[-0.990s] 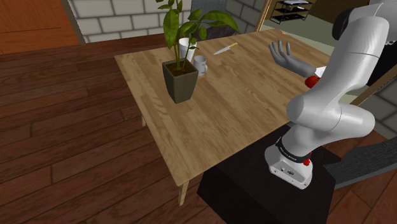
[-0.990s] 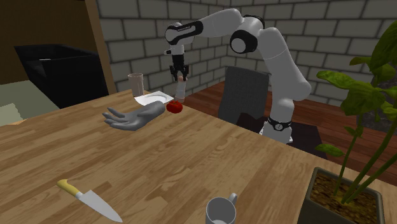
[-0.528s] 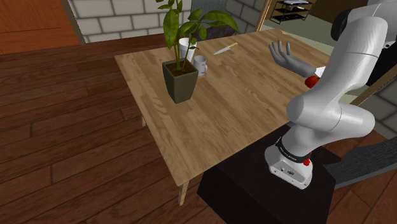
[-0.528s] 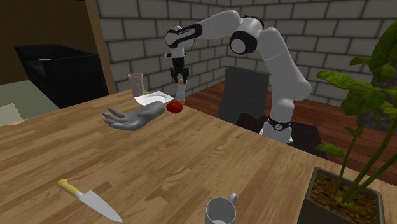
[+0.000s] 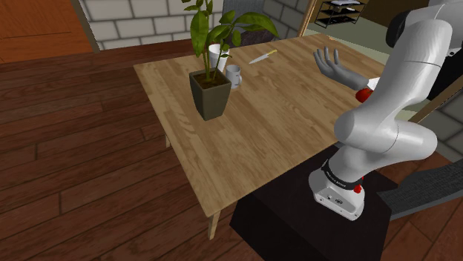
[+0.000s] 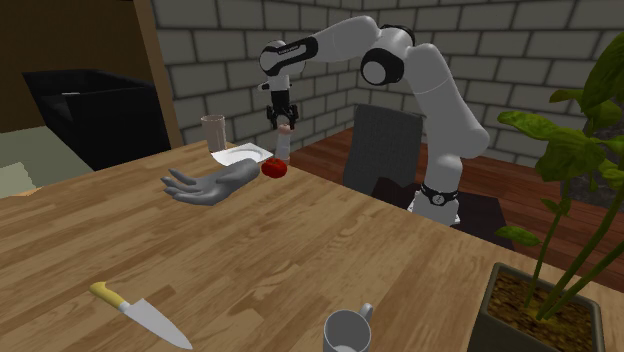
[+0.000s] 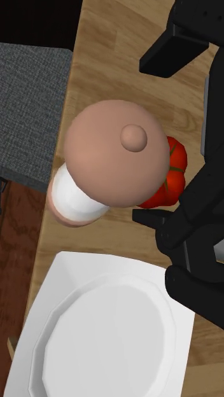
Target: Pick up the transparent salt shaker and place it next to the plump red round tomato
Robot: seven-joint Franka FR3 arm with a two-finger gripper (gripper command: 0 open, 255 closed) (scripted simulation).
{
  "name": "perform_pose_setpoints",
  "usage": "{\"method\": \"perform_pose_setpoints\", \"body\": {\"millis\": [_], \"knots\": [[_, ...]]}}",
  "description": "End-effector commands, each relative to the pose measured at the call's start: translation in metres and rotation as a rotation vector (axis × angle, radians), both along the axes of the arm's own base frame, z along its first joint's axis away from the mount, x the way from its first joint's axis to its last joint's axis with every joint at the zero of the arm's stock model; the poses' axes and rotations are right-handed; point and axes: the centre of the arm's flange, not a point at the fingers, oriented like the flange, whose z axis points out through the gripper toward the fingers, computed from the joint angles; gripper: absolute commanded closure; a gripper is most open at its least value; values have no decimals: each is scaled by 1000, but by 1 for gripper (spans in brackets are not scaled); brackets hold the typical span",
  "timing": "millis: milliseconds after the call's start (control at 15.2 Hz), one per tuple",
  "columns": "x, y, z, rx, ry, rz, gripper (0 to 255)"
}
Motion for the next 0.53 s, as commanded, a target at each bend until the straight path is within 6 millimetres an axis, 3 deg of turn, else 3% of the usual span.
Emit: {"method": "perform_pose_setpoints", "body": {"millis": [0,66,330,462], "knots": [[0,0,0,0,0,0,0],[0,0,0,0,0,0,0],[-5,-6,49,0,0,0,0],[-5,-6,49,0,0,0,0]]}}
